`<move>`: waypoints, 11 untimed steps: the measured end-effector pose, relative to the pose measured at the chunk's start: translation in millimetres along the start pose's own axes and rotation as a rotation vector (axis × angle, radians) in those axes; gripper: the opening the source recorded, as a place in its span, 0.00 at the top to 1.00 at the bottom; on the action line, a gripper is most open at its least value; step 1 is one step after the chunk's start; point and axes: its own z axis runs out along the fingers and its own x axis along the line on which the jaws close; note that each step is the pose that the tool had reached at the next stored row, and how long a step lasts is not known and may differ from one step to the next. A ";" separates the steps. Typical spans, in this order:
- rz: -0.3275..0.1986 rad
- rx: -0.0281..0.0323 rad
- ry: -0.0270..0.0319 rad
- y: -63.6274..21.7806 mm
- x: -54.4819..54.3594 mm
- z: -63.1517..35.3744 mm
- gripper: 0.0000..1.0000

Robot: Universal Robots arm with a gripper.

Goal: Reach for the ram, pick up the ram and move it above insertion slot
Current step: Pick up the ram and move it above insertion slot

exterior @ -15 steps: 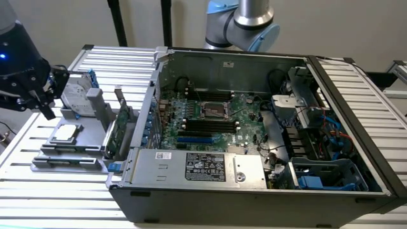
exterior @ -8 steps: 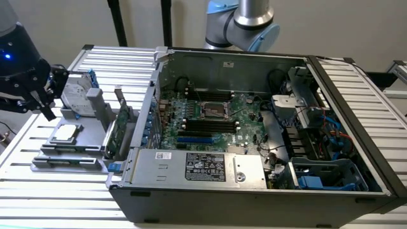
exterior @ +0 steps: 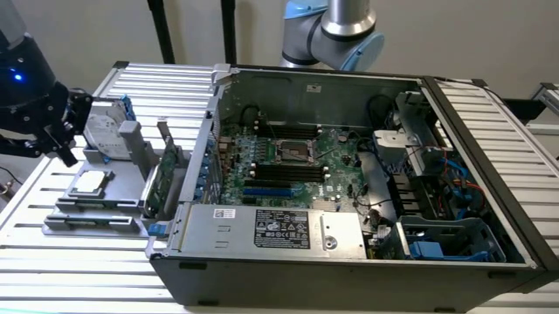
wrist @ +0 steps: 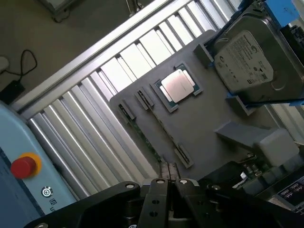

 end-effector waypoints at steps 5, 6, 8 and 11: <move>-0.091 0.0001 0.0035 -0.1 0.0 1.5 0.89; -0.110 0.0000 0.0043 -0.1 0.0 1.8 0.89; -0.147 0.0001 0.0057 -0.1 0.0 2.4 0.89; -0.201 0.0001 0.0077 -0.1 0.0 3.3 0.89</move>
